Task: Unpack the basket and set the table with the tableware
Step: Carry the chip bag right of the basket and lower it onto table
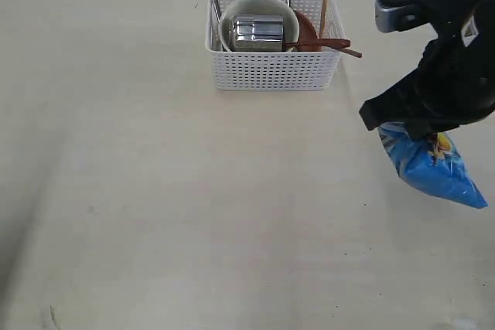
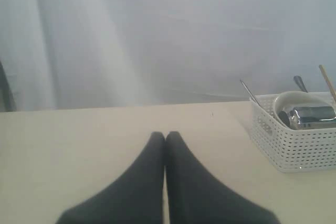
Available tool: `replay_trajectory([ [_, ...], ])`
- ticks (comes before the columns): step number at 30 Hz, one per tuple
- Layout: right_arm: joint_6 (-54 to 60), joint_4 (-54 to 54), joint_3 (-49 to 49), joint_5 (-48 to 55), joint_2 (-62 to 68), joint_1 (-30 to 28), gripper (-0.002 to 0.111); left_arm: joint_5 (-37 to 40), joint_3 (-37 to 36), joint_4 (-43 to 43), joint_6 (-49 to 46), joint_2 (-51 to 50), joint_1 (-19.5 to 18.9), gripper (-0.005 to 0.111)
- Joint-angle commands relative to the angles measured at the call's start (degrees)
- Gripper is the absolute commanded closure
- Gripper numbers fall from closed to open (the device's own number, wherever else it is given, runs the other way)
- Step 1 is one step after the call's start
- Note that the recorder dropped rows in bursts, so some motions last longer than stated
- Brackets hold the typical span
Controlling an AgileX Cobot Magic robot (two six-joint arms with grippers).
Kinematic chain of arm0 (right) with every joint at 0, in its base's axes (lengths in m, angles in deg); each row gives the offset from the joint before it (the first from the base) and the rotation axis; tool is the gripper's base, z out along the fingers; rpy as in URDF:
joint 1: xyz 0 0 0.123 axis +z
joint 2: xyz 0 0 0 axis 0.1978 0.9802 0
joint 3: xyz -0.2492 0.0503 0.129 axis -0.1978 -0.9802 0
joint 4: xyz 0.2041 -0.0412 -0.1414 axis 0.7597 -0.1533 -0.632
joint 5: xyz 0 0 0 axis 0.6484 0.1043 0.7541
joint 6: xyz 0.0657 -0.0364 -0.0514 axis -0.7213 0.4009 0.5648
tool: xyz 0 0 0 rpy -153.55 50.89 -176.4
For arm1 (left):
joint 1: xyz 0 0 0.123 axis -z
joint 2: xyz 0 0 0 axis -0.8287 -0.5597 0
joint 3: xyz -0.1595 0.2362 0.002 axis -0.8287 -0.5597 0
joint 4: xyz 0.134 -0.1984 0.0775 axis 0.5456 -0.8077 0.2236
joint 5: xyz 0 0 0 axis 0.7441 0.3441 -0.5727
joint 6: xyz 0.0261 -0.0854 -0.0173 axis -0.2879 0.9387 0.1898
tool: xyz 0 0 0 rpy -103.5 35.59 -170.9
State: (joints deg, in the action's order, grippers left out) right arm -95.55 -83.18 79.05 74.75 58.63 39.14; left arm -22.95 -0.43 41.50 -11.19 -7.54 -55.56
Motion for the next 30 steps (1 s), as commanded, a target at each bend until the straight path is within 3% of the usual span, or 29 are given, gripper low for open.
replay_trajectory([
  [1,-2.47,-6.91,-0.08,-1.05,5.08,-0.15,0.109,-0.4,-0.11,-0.25,0.06,0.15,0.33,0.107],
  [10,-10.71,-20.88,0.02,-7.18,14.42,-0.28,0.109,-0.4,-0.11,-0.25,0.06,0.15,0.33,0.107],
  [23,-11.78,-20.54,5.46,-11.2,18.1,-0.57,0.108,-0.4,-0.11,-0.25,0.06,0.15,0.33,0.107],
  [27,-10.96,-18.65,5.46,-13.42,18.1,-3.6,0.108,-0.4,-0.11,-0.25,0.06,0.15,0.33,0.107],
  [30,-5.27,-10.59,5.46,-16.2,18.1,-7.19,0.108,-0.4,-0.11,-0.25,0.06,0.15,0.33,0.107],
])
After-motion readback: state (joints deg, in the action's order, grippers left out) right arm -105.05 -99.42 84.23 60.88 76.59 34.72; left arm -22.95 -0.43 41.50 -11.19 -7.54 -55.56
